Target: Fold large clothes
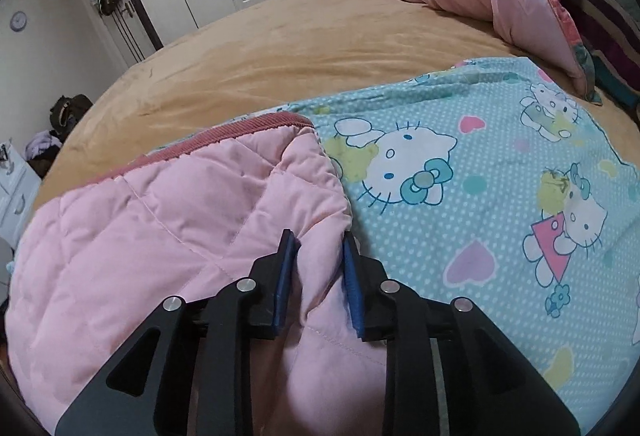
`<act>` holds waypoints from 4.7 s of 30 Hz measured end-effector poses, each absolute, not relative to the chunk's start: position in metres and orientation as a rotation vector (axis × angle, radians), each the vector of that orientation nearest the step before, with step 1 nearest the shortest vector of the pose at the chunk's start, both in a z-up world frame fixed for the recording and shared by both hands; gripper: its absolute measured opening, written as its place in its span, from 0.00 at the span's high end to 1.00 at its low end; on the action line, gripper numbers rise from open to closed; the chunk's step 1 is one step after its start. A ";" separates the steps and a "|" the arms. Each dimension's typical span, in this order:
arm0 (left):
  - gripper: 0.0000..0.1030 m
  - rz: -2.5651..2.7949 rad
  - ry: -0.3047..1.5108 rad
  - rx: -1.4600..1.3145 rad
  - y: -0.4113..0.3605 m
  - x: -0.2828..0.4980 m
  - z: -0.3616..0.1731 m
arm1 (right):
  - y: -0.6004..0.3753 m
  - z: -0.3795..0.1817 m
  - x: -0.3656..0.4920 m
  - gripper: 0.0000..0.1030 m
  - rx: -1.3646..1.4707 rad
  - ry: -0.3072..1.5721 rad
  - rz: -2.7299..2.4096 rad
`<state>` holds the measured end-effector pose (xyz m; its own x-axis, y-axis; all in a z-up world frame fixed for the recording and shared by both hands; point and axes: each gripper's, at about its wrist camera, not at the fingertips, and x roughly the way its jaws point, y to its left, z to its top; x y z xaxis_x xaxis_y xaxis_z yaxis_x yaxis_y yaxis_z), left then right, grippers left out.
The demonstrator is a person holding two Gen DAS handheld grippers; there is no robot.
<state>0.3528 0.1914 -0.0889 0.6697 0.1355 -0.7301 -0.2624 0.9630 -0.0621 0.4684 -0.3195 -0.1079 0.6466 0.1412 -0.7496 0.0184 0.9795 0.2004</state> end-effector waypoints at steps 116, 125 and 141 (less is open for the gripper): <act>0.09 0.248 0.781 -0.213 0.153 0.220 -0.044 | -0.257 -0.019 0.288 0.04 0.050 0.751 0.288; 0.09 0.262 0.810 -0.244 0.169 0.240 -0.052 | -0.313 -0.036 0.314 0.04 0.069 0.816 0.183; 0.08 0.101 0.922 -0.435 0.194 0.278 -0.101 | -0.349 -0.088 0.369 0.04 0.154 1.006 0.255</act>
